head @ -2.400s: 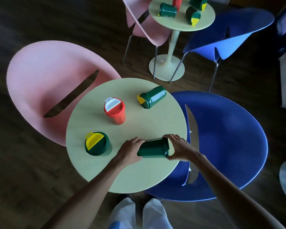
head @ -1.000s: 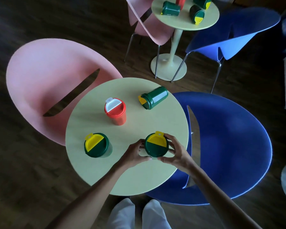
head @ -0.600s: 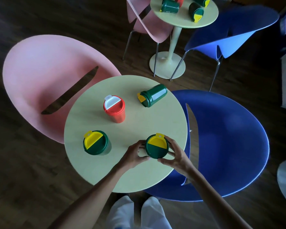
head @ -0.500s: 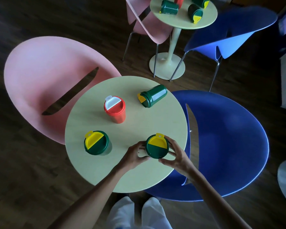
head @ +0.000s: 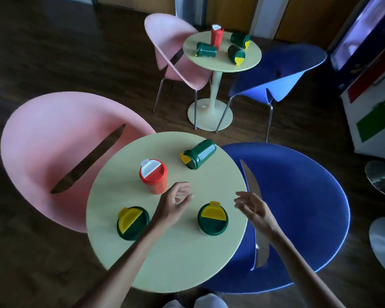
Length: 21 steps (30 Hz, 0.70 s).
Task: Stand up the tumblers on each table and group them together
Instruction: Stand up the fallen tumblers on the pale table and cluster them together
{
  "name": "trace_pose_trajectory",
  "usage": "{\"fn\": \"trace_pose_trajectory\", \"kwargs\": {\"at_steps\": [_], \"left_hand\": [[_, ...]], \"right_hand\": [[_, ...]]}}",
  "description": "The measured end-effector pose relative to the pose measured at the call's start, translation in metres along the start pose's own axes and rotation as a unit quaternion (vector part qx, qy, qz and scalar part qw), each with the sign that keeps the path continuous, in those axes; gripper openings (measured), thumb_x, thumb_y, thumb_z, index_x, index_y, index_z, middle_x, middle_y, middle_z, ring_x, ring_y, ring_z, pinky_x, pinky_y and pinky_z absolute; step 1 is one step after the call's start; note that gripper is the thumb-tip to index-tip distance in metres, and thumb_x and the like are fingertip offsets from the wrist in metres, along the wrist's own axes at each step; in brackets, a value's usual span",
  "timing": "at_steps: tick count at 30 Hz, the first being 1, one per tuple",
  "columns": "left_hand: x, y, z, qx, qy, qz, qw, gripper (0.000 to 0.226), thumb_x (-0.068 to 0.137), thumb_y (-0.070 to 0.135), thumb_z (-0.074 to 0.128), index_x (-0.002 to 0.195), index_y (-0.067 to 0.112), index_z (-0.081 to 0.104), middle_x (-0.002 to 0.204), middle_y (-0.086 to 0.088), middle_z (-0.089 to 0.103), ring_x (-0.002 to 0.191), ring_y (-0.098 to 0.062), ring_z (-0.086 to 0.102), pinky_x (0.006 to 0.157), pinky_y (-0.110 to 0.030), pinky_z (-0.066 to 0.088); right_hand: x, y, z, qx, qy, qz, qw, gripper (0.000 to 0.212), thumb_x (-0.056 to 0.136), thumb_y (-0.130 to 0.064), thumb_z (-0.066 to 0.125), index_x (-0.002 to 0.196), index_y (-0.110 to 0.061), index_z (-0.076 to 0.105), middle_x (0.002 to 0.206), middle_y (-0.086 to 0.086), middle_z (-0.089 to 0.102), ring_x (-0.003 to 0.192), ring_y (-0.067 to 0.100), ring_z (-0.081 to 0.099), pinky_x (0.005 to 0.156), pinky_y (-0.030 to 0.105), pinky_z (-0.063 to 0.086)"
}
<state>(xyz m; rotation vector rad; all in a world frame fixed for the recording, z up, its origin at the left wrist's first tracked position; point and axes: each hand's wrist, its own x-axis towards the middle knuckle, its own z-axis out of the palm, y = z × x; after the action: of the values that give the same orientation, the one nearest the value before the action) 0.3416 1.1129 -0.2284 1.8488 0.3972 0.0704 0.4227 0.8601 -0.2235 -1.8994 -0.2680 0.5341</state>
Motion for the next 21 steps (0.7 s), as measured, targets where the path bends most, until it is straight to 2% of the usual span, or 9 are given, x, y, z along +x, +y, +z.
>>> {"fn": "trace_pose_trajectory", "kwargs": {"at_steps": [3, 6, 10, 12, 14, 16, 19, 21], "left_hand": [[0.033, 0.016, 0.004, 0.022, -0.026, -0.027, 0.999, 0.037, 0.084, 0.026, 0.069, 0.117, 0.015, 0.057, 0.111, 0.0, 0.063, 0.104, -0.011, 0.06, 0.084, -0.019, 0.044], [0.063, 0.018, 0.013, 0.033, -0.033, -0.084, 0.995, 0.059, 0.074, 0.038, 0.072, 0.123, 0.012, 0.052, 0.119, -0.006, 0.057, 0.108, -0.018, 0.056, 0.087, -0.022, 0.041], [0.104, 0.009, 0.024, 0.108, 0.013, -0.08, 0.991, 0.065, 0.076, 0.03, 0.075, 0.13, 0.008, 0.045, 0.129, -0.011, 0.05, 0.121, -0.023, 0.048, 0.093, -0.027, 0.038], [0.125, 0.006, 0.03, 0.149, 0.042, -0.065, 0.986, 0.072, 0.072, 0.028, 0.078, 0.132, 0.008, 0.043, 0.129, -0.013, 0.047, 0.122, -0.025, 0.044, 0.094, -0.027, 0.037], [0.147, 0.001, 0.036, 0.174, 0.073, -0.073, 0.979, 0.081, 0.066, 0.03, 0.08, 0.135, 0.01, 0.04, 0.131, -0.013, 0.045, 0.124, -0.027, 0.041, 0.1, -0.034, 0.039], [0.165, -0.005, 0.042, 0.177, 0.1, -0.098, 0.974, 0.089, 0.061, 0.03, 0.08, 0.137, 0.012, 0.037, 0.134, -0.012, 0.042, 0.127, -0.028, 0.038, 0.102, -0.039, 0.039], [0.184, -0.018, 0.05, 0.165, 0.109, -0.155, 0.968, 0.099, 0.061, 0.026, 0.08, 0.143, 0.014, 0.027, 0.142, -0.009, 0.034, 0.133, -0.026, 0.031, 0.105, -0.038, 0.036], [0.194, -0.025, 0.052, 0.166, 0.098, -0.179, 0.965, 0.099, 0.057, 0.027, 0.08, 0.142, 0.017, 0.03, 0.14, -0.005, 0.035, 0.132, -0.023, 0.034, 0.104, -0.037, 0.038]], "right_hand": [[0.022, -0.017, -0.002, -0.012, 0.016, -0.018, 1.0, 0.021, 0.089, -0.018, 0.063, 0.105, -0.032, 0.06, 0.099, 0.001, 0.071, 0.096, 0.017, 0.066, 0.084, 0.03, 0.053], [0.056, -0.028, -0.004, -0.063, 0.001, -0.038, 0.997, 0.023, 0.089, -0.016, 0.064, 0.11, -0.025, 0.059, 0.097, -0.004, 0.069, 0.094, 0.007, 0.065, 0.082, 0.024, 0.051], [0.125, -0.034, -0.012, -0.156, -0.054, -0.037, 0.986, 0.032, 0.088, -0.021, 0.064, 0.119, -0.022, 0.057, 0.106, -0.006, 0.063, 0.103, 0.01, 0.061, 0.081, 0.016, 0.044], [0.163, -0.036, -0.016, -0.214, -0.084, -0.036, 0.972, 0.041, 0.087, -0.024, 0.065, 0.126, -0.022, 0.053, 0.116, -0.003, 0.061, 0.111, 0.012, 0.056, 0.089, 0.022, 0.045], [0.202, -0.036, -0.017, -0.286, -0.111, -0.046, 0.951, 0.053, 0.084, -0.026, 0.067, 0.133, -0.023, 0.047, 0.129, -0.001, 0.055, 0.122, 0.014, 0.048, 0.097, 0.03, 0.042], [0.239, -0.036, -0.017, -0.37, -0.137, -0.073, 0.916, 0.066, 0.08, -0.025, 0.069, 0.139, -0.025, 0.039, 0.141, -0.003, 0.046, 0.132, 0.016, 0.039, 0.098, 0.034, 0.04], [0.281, -0.037, -0.008, -0.469, -0.197, -0.112, 0.854, 0.083, 0.076, -0.02, 0.071, 0.146, -0.028, 0.027, 0.152, -0.005, 0.032, 0.138, 0.018, 0.03, 0.103, 0.038, 0.037], [0.3, -0.034, -0.001, -0.52, -0.238, -0.126, 0.811, 0.089, 0.076, -0.015, 0.071, 0.149, -0.028, 0.021, 0.156, -0.005, 0.024, 0.14, 0.02, 0.025, 0.108, 0.038, 0.031]]}}
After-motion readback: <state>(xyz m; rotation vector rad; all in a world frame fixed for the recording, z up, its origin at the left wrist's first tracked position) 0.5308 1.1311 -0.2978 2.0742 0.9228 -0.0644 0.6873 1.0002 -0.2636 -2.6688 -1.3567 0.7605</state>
